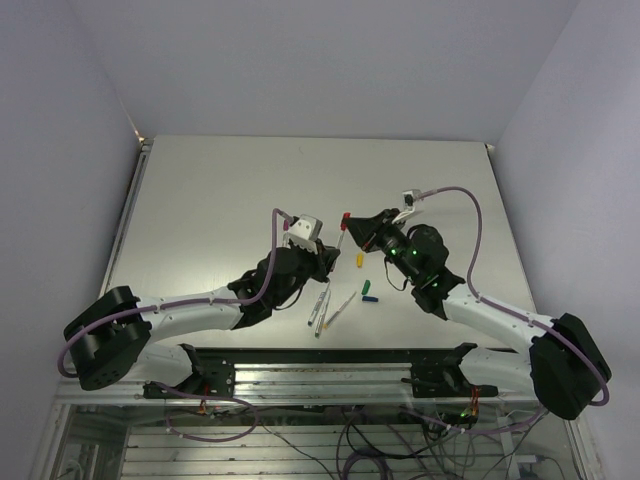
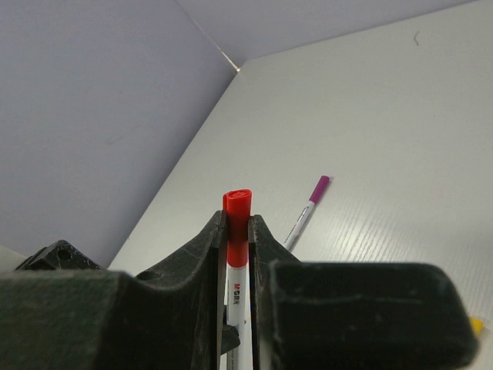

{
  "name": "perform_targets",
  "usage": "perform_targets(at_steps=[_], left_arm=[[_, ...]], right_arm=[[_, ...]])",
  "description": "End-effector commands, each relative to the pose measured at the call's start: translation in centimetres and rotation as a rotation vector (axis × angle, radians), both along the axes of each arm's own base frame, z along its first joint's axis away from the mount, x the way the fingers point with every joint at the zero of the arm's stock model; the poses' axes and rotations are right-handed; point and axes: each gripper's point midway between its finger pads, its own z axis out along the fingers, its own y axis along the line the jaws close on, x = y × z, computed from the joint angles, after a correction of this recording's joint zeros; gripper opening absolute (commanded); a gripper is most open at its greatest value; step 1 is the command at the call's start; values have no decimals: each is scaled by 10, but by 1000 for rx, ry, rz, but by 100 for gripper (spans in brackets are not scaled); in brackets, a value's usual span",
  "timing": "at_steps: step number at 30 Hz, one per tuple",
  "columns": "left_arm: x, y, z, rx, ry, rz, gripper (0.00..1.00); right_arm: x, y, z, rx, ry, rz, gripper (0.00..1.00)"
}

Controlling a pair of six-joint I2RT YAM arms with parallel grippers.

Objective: Insert the pens into the pen caps

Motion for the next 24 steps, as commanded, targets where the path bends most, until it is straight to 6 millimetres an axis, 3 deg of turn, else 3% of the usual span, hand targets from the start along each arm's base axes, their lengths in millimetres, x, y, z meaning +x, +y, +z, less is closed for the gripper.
perform_targets(at_steps=[1,6,12,16,20,24], left_arm=[[29,15,75,-199,-158,123,7],[33,14,85,-214,-182,121,7],[32,14,82,-189,-175,108,7],[31,17,58,-117,-119,115,7],[27,25,18,-22,-14,137,7],[24,38,-17,58,71,180,7]], right_arm=[[-36,16,-78,-160,232,164,0],[-41,21,-104,-246,289,171,0],[-33,19,-103,-263,267,121,0],[-14,12,-77,-252,183,31,0],[5,2,-34,-243,65,-73,21],[16,-14,7,-218,-23,-172,33]])
